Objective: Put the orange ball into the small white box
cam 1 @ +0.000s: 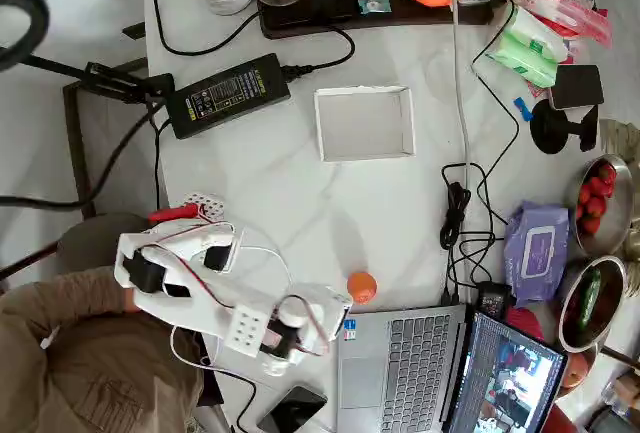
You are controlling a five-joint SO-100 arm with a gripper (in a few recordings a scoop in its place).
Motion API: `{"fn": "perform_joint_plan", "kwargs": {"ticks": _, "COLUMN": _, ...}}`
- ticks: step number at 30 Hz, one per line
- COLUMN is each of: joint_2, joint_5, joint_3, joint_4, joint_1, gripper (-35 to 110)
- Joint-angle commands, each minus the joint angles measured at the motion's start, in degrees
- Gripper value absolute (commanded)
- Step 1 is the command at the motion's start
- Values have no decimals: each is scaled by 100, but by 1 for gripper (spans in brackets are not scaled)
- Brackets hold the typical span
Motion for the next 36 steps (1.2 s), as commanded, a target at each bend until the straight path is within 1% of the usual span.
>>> {"fn": "perform_joint_plan", "kwargs": {"ticks": 1, "joint_2": -325, "joint_5": -26, "joint_3": -668, "joint_4": 422, "joint_1": 9, "gripper": 9}}
{"fn": "perform_joint_plan", "kwargs": {"ticks": 5, "joint_2": -1310, "joint_5": 0, "joint_3": -1512, "joint_4": 932, "joint_1": 0, "gripper": 9}}
{"fn": "perform_joint_plan", "kwargs": {"ticks": 8, "joint_2": -1863, "joint_5": 0, "joint_3": -1854, "joint_4": 967, "joint_1": 18, "gripper": 9}}
{"fn": "perform_joint_plan", "kwargs": {"ticks": 14, "joint_2": -2092, "joint_5": -132, "joint_3": -1881, "joint_4": 817, "joint_1": 0, "gripper": 9}}
{"fn": "perform_joint_plan", "kwargs": {"ticks": 18, "joint_2": -2101, "joint_5": -167, "joint_3": -1881, "joint_4": 387, "joint_1": 0, "gripper": 9}}
{"fn": "perform_joint_plan", "kwargs": {"ticks": 21, "joint_2": -2101, "joint_5": -642, "joint_3": -1881, "joint_4": 264, "joint_1": 35, "gripper": 10}}
{"fn": "perform_joint_plan", "kwargs": {"ticks": 25, "joint_2": -2101, "joint_5": -1178, "joint_3": -1854, "joint_4": 316, "joint_1": 114, "gripper": 19}}
{"fn": "perform_joint_plan", "kwargs": {"ticks": 27, "joint_2": -2101, "joint_5": -1283, "joint_3": -1828, "joint_4": 360, "joint_1": 114, "gripper": 27}}
{"fn": "perform_joint_plan", "kwargs": {"ticks": 30, "joint_2": -2101, "joint_5": -1301, "joint_3": -1811, "joint_4": 360, "joint_1": 114, "gripper": 33}}
{"fn": "perform_joint_plan", "kwargs": {"ticks": 36, "joint_2": -2197, "joint_5": -1310, "joint_3": -1802, "joint_4": 334, "joint_1": 123, "gripper": 34}}
